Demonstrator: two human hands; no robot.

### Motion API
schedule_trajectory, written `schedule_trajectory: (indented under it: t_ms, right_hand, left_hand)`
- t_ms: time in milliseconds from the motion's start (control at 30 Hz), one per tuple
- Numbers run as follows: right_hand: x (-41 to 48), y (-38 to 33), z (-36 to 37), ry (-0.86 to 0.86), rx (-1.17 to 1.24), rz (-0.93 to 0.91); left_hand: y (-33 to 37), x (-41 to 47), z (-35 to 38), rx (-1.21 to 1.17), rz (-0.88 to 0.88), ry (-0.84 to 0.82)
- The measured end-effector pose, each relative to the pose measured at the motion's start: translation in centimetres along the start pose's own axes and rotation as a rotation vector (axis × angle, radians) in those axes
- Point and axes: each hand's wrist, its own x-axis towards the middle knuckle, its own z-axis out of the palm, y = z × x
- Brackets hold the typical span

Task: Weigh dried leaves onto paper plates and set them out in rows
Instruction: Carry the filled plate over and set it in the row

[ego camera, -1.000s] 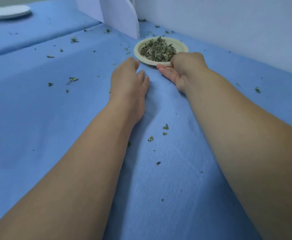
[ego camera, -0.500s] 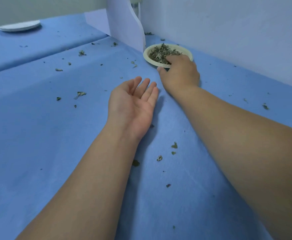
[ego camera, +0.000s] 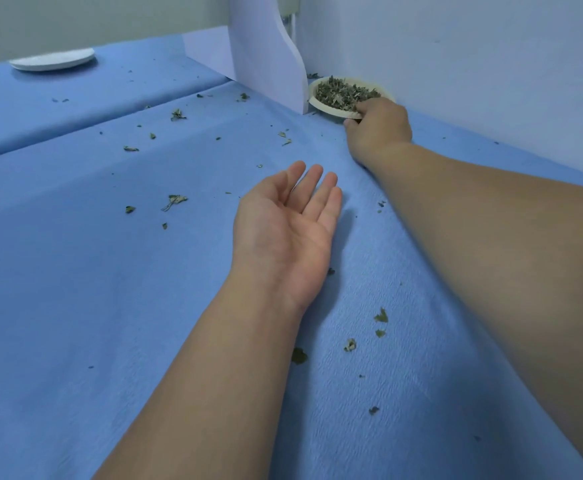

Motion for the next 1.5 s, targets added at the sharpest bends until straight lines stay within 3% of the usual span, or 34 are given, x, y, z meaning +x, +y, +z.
schedule_trajectory:
  t_ms: [233, 567, 633, 767, 933, 1167, 1367, 1500]
  right_hand:
    - [-2.8, 0.7, -0.5, -0.048, -0.093, -0.087]
    - [-15.6, 2.0, -6.2, -0.064, 0.174, -0.128]
    - [-19.0, 2.4, -7.9, -0.072, 0.217, -0.14]
    - [-24.7, 3.0, -12.5, -0.023, 0.366, -0.108]
    - [-32.8, 3.8, -19.5, 0.157, 0.577, -0.106]
    - [-48.1, 7.7, -29.0, 0.197, 0.588, -0.103]
    - [-63.7, 14.9, -37.4, 0.265, 0.5, -0.008]
    - [-71.2, 20.1, -43.6, 0.337, 0.417, 0.031]
  left_hand:
    - [-0.6, -0.3, 0.3, 0.174, 0.067, 0.015]
    - [-3.7, -1.7, 1.1, 1.101, 0.453, -0.087]
    - [-4.6, -3.8, 1.7, 1.201, 0.446, -0.049]
    - [-7.8, -9.9, 2.6, 1.07, 0.44, -0.08]
    - [-10.7, -19.1, 4.6, 0.91, 0.469, -0.104]
    - [-18.2, -35.6, 2.7, 0.869, 0.492, -0.167]
    - [-27.0, -48.8, 0.9, 0.937, 0.392, -0.368]
    - [-32.4, -54.7, 2.0, 1.126, 0.463, -0.535]
